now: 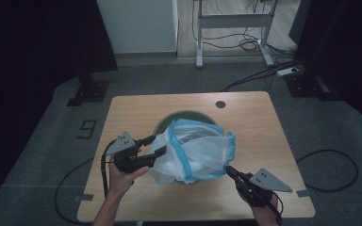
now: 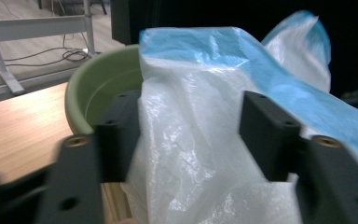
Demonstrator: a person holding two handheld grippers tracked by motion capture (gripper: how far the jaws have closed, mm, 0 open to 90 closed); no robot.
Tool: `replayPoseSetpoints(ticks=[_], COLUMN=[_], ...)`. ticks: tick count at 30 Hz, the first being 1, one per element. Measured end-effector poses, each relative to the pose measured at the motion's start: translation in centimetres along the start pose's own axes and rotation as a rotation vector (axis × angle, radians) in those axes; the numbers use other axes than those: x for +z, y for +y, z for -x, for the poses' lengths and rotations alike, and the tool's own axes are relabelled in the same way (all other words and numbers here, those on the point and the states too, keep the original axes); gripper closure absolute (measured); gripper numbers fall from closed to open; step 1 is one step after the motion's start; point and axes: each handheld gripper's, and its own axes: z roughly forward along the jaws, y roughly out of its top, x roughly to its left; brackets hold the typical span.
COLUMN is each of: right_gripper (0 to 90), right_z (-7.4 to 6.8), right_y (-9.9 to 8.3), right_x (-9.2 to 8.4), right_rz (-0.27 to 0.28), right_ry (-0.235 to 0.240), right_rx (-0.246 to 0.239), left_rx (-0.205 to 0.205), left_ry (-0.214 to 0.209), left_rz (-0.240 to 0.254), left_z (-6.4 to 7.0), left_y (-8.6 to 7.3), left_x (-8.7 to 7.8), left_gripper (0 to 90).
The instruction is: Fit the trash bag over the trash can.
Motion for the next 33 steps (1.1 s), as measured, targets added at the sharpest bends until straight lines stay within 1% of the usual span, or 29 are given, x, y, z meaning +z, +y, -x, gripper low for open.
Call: replayPoseSetpoints(ticks=[1, 2, 3, 4, 5, 7, 8, 10, 11, 12, 14, 16, 17, 20, 21, 26, 28, 30, 33], right_gripper=[88.7, 88.7, 88.7, 88.7, 88.7, 88.7, 88.7, 88.7, 88.7, 88.7, 88.7, 88.7, 88.7, 88.7, 88.7, 88.7, 88.7, 88.7, 88.7], right_z=[0.0, 0.0, 0.1, 0.1, 0.1, 0.2, 0.2, 0.2, 0.2, 0.3, 0.6, 1.0, 1.3, 2.0, 2.5, 3.9, 4.3, 4.6, 4.8], right_y=[-0.1, -0.1, -0.2, -0.2, -0.3, -0.3, -0.3, -0.2, -0.1, 0.0, 0.5, 1.3, 1.9, 3.5, 4.3, 6.7, 7.6, 8.4, 9.1], right_x=[0.0, -0.1, -0.1, -0.1, -0.1, 0.0, 0.0, 0.1, 0.2, 0.2, 0.5, 0.9, 1.1, 1.8, 2.0, 2.7, 3.0, 3.3, 3.4], right_rz=[0.000, 0.000, 0.000, -0.001, -0.002, -0.002, -0.003, -0.003, -0.005, -0.005, 0.000, 0.008, 0.015, 0.028, 0.036, 0.054, 0.065, 0.077, 0.098], right_ry=[-0.001, -0.002, -0.003, -0.005, -0.006, -0.007, -0.007, -0.009, -0.011, -0.013, -0.024, -0.037, -0.047, -0.071, -0.083, -0.119, -0.126, -0.129, -0.136], right_rx=[0.002, 0.002, 0.003, 0.006, 0.006, 0.006, 0.005, 0.003, 0.002, 0.000, -0.001, -0.001, -0.008, -0.015, -0.019, -0.021, -0.026, -0.022, -0.013], left_rx=[0.009, 0.021, 0.030, 0.029, 0.026, 0.018, 0.011, -0.013, -0.024, -0.041, -0.055, -0.059, -0.059, -0.075, -0.078, -0.069, -0.065, -0.067, -0.054], left_ry=[0.002, 0.008, 0.013, 0.020, 0.030, 0.055, 0.070, 0.093, 0.100, 0.115, 0.125, 0.152, 0.160, 0.189, 0.189, 0.214, 0.224, 0.222, 0.219], left_rz=[-0.004, -0.008, -0.012, -0.016, -0.013, 0.012, 0.037, 0.097, 0.114, 0.141, 0.162, 0.176, 0.180, 0.212, 0.217, 0.236, 0.244, 0.259, 0.273], left_z=[0.1, 0.2, 0.4, 0.4, 0.4, 0.4, 0.3, -0.1, -0.3, -0.7, -1.2, -1.7, -1.9, -2.6, -2.8, -3.5, -3.7, -3.9, -3.7], left_y=[-0.1, -0.1, -0.2, -0.2, -0.2, -0.2, -0.1, 0.0, 0.1, 0.3, 0.6, 1.1, 1.3, 2.2, 2.4, 3.6, 4.1, 4.6, 4.6], left_x=[0.1, 0.1, 0.2, 0.2, 0.2, 0.1, -0.1, -0.4, -0.5, -0.7, -0.8, -0.8, -0.7, -0.6, -0.6, -0.3, -0.3, -0.4, -0.7], left_gripper=[53.2, 58.3, 65.6, 73.5, 79.3, 85.5, 87.2, 88.9, 89.2, 89.4, 89.4, 89.4, 89.4, 89.5, 89.4, 89.5, 89.5, 89.4, 89.4])
